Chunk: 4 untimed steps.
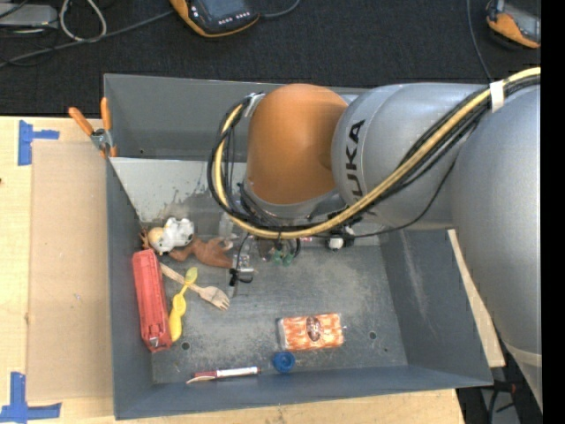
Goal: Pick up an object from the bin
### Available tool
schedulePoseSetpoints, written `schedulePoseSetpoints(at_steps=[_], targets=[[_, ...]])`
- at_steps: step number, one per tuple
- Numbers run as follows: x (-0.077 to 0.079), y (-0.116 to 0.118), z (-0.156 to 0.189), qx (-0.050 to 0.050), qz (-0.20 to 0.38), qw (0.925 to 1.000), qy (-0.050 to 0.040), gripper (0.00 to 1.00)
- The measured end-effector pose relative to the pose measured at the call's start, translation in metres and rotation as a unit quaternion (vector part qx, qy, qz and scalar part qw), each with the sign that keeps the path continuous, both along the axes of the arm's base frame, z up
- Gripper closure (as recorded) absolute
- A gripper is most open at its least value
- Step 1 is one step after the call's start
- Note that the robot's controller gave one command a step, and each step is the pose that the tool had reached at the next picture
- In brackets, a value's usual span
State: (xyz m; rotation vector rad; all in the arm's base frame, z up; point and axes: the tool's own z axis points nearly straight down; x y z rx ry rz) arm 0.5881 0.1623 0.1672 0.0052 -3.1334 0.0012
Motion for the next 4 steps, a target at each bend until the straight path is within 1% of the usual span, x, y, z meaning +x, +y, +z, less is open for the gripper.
schedulePoseSetpoints(at_steps=[1,2,3,4], targets=[[0.002,-0.001,0.005,0.001,-0.002,1.0,-0.0036,0.0],[-0.011,-0.047,-0.061,0.001,-0.046,0.999,-0.0027,0.0],[-0.015,-0.06,-0.092,0.0,-0.057,0.9984,-0.0007,0.0],[-0.019,-0.137,-0.096,0.0,-0.05,0.9987,-0.0009,0.0]])
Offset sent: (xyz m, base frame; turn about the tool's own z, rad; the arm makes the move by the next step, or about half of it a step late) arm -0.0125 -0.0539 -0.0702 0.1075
